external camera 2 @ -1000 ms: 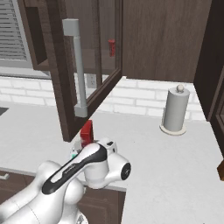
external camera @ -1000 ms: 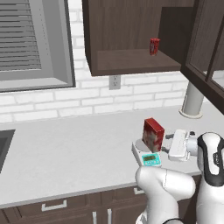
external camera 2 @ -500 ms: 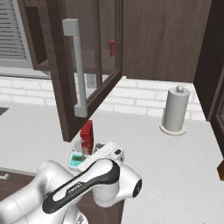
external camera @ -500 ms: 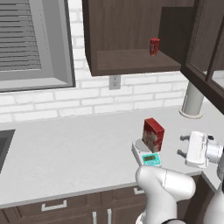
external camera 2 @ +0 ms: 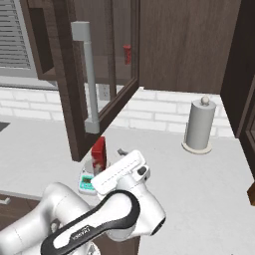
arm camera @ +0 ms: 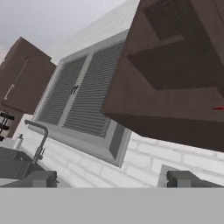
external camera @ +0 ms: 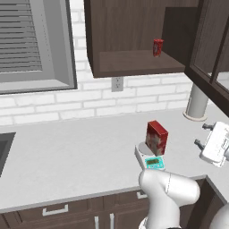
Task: Pick the cereal and place it on the digital scale for weighing, and close the cabinet.
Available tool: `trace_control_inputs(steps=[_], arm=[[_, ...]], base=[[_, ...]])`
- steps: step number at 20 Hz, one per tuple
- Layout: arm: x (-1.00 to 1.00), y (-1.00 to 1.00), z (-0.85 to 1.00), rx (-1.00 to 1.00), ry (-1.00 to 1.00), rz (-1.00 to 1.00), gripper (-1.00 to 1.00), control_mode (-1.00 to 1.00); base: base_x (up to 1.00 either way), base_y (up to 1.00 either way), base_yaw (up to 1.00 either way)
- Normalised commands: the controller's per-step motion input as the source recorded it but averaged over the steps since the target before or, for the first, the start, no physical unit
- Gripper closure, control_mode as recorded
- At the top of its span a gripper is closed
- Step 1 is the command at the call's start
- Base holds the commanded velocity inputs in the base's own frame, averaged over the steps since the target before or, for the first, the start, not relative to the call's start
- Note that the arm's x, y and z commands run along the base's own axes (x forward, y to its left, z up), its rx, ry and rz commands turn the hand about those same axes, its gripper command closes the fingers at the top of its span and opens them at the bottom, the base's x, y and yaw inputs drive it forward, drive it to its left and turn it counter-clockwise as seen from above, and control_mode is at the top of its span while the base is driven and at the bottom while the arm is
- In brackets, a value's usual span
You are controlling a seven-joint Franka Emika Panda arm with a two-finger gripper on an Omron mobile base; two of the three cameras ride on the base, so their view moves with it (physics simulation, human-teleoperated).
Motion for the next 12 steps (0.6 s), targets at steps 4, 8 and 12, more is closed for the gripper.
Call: trace_control_inputs(steps=[4, 8, 12], arm=[[-0.66, -0.46, 0.0, 0.0, -0.17, -0.11, -1.0, -1.0], [-0.18, -0.64, 0.21, 0.04, -0.09, -0.07, -1.0, -1.0], [0.0, -0.48, 0.78, 0.09, -0.11, -0.08, -1.0, -1.0]], base=[[0.0, 0.0, 0.0], [0.0, 0.0, 0.0], [0.0, 0.0, 0.0]])
